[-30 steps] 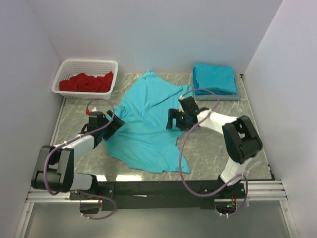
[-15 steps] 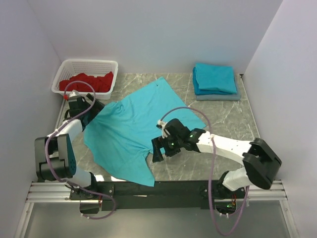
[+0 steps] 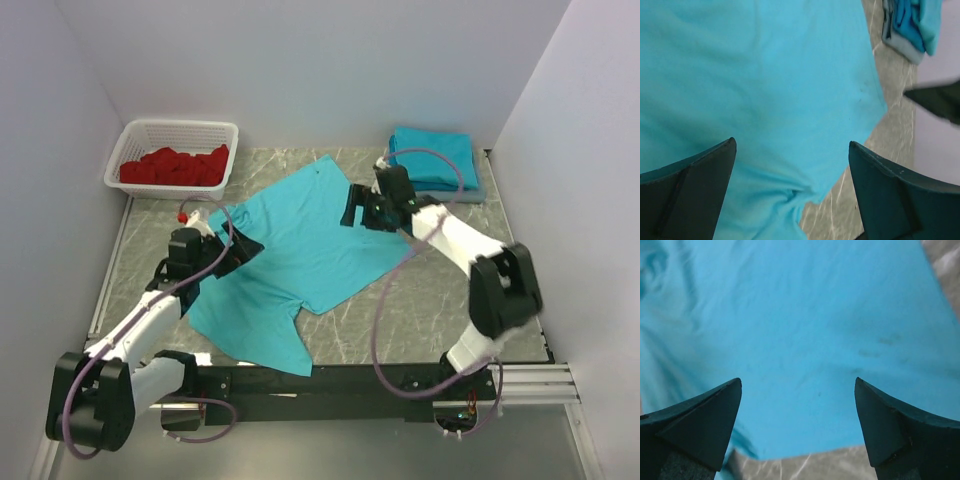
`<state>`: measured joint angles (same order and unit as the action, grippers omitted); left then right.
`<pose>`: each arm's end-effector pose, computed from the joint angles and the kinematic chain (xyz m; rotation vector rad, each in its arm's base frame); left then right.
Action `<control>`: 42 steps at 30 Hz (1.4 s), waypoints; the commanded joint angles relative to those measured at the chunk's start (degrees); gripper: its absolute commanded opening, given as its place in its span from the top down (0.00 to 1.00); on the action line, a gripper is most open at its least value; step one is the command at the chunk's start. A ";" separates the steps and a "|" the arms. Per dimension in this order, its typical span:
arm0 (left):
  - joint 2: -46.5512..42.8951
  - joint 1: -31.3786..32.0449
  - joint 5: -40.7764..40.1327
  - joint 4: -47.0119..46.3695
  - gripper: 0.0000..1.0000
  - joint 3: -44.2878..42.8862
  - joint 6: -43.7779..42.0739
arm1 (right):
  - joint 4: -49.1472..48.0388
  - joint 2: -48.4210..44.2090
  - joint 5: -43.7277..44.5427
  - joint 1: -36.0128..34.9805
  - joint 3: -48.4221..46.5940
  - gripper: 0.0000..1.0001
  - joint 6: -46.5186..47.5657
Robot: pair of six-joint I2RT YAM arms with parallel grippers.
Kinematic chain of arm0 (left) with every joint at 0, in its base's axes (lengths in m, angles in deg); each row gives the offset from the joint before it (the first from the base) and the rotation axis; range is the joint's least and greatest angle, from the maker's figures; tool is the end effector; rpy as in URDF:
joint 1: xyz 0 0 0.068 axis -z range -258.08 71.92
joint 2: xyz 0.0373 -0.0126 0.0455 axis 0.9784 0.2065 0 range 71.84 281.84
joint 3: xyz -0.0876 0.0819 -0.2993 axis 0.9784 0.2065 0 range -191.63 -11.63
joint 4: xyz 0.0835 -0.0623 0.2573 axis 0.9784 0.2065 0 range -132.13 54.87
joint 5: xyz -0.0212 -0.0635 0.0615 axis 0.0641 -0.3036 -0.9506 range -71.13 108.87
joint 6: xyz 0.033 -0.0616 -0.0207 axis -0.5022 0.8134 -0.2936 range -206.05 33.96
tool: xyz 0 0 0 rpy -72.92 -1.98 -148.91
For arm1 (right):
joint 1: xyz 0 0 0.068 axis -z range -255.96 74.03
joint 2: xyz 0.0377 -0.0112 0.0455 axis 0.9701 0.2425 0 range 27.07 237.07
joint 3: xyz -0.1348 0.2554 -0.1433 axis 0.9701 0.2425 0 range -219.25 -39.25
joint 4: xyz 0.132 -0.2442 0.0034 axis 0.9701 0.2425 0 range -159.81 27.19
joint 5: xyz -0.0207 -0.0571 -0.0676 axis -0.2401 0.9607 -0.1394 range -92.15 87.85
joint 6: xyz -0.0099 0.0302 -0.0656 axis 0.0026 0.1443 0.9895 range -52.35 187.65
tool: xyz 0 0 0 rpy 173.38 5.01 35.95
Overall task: Fold and stack the t-shirts
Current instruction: Flatten the tshirt out
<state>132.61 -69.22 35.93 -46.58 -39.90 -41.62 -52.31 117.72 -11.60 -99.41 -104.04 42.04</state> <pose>0.2304 -0.0539 0.2361 -0.4717 2.1036 -0.8657 0.3474 0.1614 0.2763 -0.0402 2.3977 0.6091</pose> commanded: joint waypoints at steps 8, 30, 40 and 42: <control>-0.23 1.60 -6.33 1.55 0.01 6.21 4.36 | 10.62 28.24 0.06 1.73 -29.06 0.00 4.95; 37.56 11.61 1.22 1.46 0.01 -22.60 -8.03 | 4.39 0.86 -1.89 17.98 15.18 0.00 -4.09; 62.58 18.46 8.59 4.27 0.01 -56.39 -14.89 | 3.07 -13.56 0.49 27.75 27.79 0.00 -3.75; 66.91 19.17 12.88 5.84 0.01 -62.92 -15.68 | 3.59 -14.36 0.14 27.75 27.27 0.00 -3.40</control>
<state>194.88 -51.58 42.42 -43.02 -95.02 -53.49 -49.73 105.09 -12.43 -72.04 -77.16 38.35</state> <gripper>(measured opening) 0.994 0.997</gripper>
